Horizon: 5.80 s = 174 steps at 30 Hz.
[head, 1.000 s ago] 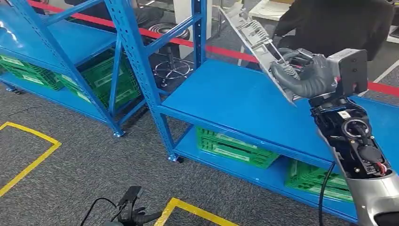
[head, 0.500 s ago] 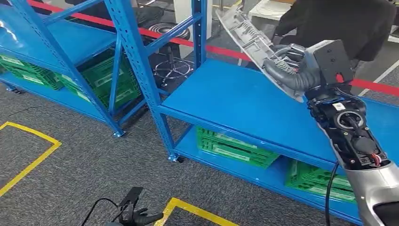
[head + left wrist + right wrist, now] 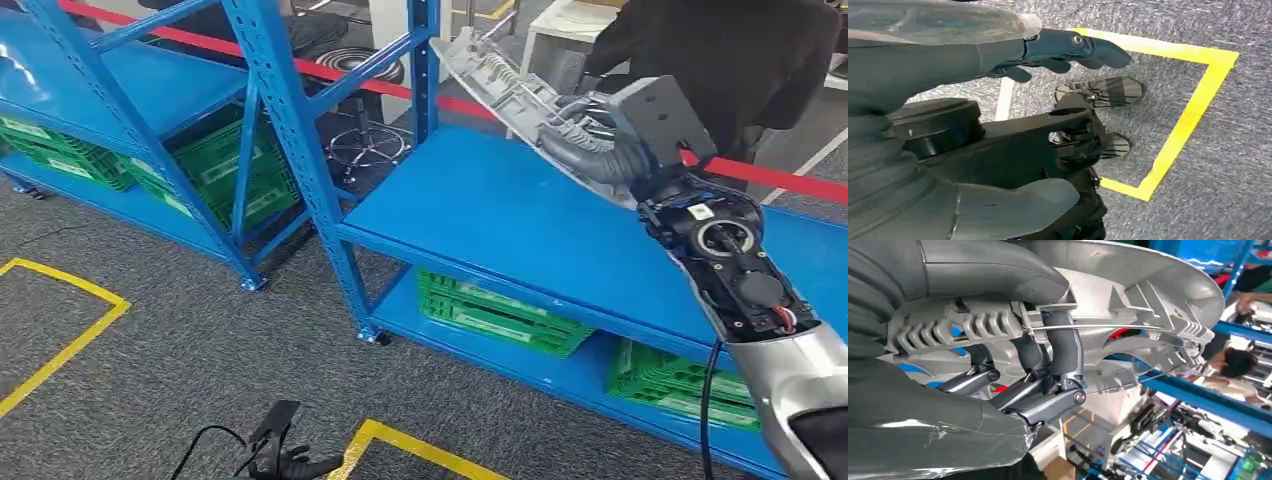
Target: Take the parts from the cabinet and place them on the table.
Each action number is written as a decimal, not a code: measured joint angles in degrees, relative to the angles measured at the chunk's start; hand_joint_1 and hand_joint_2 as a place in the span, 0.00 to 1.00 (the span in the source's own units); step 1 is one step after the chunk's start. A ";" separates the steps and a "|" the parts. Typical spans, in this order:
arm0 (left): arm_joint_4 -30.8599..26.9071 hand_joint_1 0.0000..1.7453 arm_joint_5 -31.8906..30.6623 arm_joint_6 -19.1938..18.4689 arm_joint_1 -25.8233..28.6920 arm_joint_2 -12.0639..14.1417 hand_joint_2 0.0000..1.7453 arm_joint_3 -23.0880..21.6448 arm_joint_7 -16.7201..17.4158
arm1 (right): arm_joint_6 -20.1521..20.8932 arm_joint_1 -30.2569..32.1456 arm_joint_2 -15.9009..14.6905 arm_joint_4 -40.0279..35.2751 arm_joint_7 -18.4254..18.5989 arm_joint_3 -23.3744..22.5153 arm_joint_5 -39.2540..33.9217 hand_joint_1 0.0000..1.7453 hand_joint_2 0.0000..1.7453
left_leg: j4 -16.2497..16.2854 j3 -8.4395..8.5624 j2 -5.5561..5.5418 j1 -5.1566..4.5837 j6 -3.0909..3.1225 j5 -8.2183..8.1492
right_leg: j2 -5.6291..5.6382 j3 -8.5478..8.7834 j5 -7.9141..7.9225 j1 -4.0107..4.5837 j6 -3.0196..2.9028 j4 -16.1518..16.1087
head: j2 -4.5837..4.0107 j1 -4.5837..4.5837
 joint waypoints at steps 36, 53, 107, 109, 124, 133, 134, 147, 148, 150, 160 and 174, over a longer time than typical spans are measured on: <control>0.00 0.00 -0.44 -0.63 -0.58 0.63 1.00 -1.49 0.42 | -0.57 1.82 4.44 2.90 -5.29 5.79 -4.48 1.00 1.00 | -1.01 0.84 0.13 -0.09 1.82 -0.22 | -0.14 -9.08 -8.30 -0.36 0.81 17.91 | 0.00 0.46; 0.04 0.00 -0.39 -0.50 -0.39 1.01 1.00 -1.79 0.11 | -4.64 5.94 2.53 -5.80 2.32 3.01 2.84 1.00 1.00 | -0.24 0.92 -0.08 -0.09 0.13 -0.78 | 0.50 -4.43 2.11 0.26 -1.15 2.18 | 0.00 -0.33; 0.07 0.00 1.05 -0.48 0.63 1.27 1.00 -1.84 -0.63 | -2.36 20.01 0.22 -30.08 4.00 -0.81 -0.33 1.00 1.00 | 0.12 0.53 -0.10 -0.21 -0.39 -1.04 | 0.38 -4.45 2.10 0.33 -1.15 2.04 | 0.00 -0.37; 0.07 0.00 1.05 -0.46 0.72 1.27 1.00 -1.84 -0.72 | -3.13 20.86 0.24 -30.78 3.50 -0.74 -0.42 1.00 1.00 | 0.12 0.51 -0.11 -0.21 -0.39 -1.04 | 0.38 -4.45 2.10 0.33 -1.15 2.04 | 0.00 -0.37; 0.07 0.00 0.96 -0.46 0.82 1.14 1.00 -1.84 -0.96 | -6.56 24.99 1.33 -34.52 2.01 2.01 0.98 1.00 1.00 | 0.12 0.50 -0.12 -0.21 -0.40 -1.06 | 0.37 -4.46 2.08 0.33 -1.13 2.04 | 0.00 -0.39; 0.07 0.00 0.85 -0.46 0.82 1.14 1.00 -1.84 -0.96 | -6.65 25.59 1.33 -35.74 1.86 2.93 0.98 1.00 1.00 | 0.13 0.50 -0.12 -0.21 -0.40 -1.06 | 0.37 -4.47 2.08 0.33 -1.13 2.03 | 0.00 -0.39; 0.07 0.00 0.85 -0.46 0.82 1.14 1.00 -1.84 -0.96 | -6.69 25.76 1.33 -35.87 1.77 2.95 0.96 1.00 1.00 | 0.13 0.50 -0.12 -0.21 -0.40 -1.06 | 0.37 -4.47 2.08 0.33 -1.13 2.03 | 0.00 -0.40; 0.07 0.00 0.70 -0.48 0.82 1.07 1.00 -1.84 -0.96 | -7.56 27.30 1.38 -37.49 0.00 3.15 0.74 1.00 1.00 | 0.12 0.50 -0.12 -0.21 -0.40 -1.10 | 0.37 -4.47 2.06 0.33 -1.11 2.03 | 0.00 -0.42; 0.07 0.00 0.61 -0.48 0.82 1.07 1.00 -1.84 -0.96 | -7.56 27.39 1.38 -37.49 -0.11 3.15 0.74 1.00 1.00 | 0.12 0.50 -0.12 -0.21 -0.40 -1.10 | 0.37 -4.47 2.06 0.33 -1.11 2.03 | 0.00 -0.42; 0.07 0.00 0.61 -0.50 0.82 1.03 1.00 -1.84 -0.96 | -7.56 27.51 1.42 -37.49 -0.26 3.15 0.74 1.00 1.00 | 0.13 0.50 -0.12 -0.21 -0.40 -1.10 | 0.38 -4.47 2.06 0.33 -1.11 2.03 | 0.00 -0.42; 0.07 0.00 -0.13 -0.59 0.75 0.90 1.00 -1.84 -0.68 | -6.47 27.93 1.42 -37.62 -0.35 3.06 0.11 1.00 1.00 | 0.34 0.43 -0.12 -0.29 -0.21 -1.28 | 0.37 -4.44 2.06 0.08 -1.09 1.93 | 0.00 -0.42; 0.07 0.00 -0.28 -0.59 0.51 0.52 1.00 -1.84 -0.59 | -5.92 28.06 1.44 -37.81 -0.26 2.99 0.02 1.00 1.00 | -0.44 1.74 -0.14 0.03 1.64 -1.67 | -0.03 -9.48 -5.60 -0.07 0.47 14.74 | 0.00 0.22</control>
